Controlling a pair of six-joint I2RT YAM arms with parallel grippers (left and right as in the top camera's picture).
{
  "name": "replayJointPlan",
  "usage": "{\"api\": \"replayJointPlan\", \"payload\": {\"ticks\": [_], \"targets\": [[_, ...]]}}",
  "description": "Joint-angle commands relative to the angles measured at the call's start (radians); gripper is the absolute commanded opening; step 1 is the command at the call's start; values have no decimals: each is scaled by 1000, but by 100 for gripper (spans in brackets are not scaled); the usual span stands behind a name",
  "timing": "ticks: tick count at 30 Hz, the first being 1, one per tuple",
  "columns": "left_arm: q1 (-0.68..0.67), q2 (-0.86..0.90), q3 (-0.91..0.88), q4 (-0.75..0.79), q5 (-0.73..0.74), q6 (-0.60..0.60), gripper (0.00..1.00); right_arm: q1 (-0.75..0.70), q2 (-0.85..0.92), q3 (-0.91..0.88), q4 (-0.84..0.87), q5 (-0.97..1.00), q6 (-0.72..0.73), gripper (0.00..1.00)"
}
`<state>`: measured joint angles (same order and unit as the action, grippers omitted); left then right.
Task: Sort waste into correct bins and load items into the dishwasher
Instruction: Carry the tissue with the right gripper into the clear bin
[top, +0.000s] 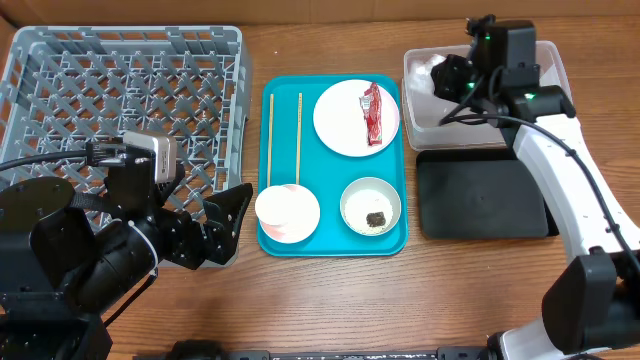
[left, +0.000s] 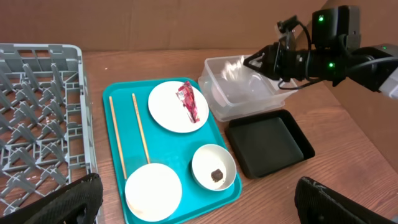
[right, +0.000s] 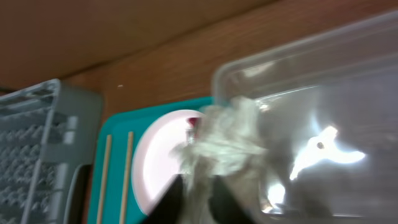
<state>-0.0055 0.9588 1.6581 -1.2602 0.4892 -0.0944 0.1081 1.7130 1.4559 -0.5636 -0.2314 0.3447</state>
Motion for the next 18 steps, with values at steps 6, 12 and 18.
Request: {"api": "replayJointPlan", "payload": {"ticks": [6, 12, 18], "targets": [[5, 1, 2, 0, -2, 20, 100, 26, 3, 43, -23, 4, -172, 84], [5, 1, 2, 0, -2, 20, 100, 223, -7, 48, -62, 36, -253, 64], [5, 1, 2, 0, -2, 20, 100, 380, 124, 28, -28, 406, -252, 63]]}}
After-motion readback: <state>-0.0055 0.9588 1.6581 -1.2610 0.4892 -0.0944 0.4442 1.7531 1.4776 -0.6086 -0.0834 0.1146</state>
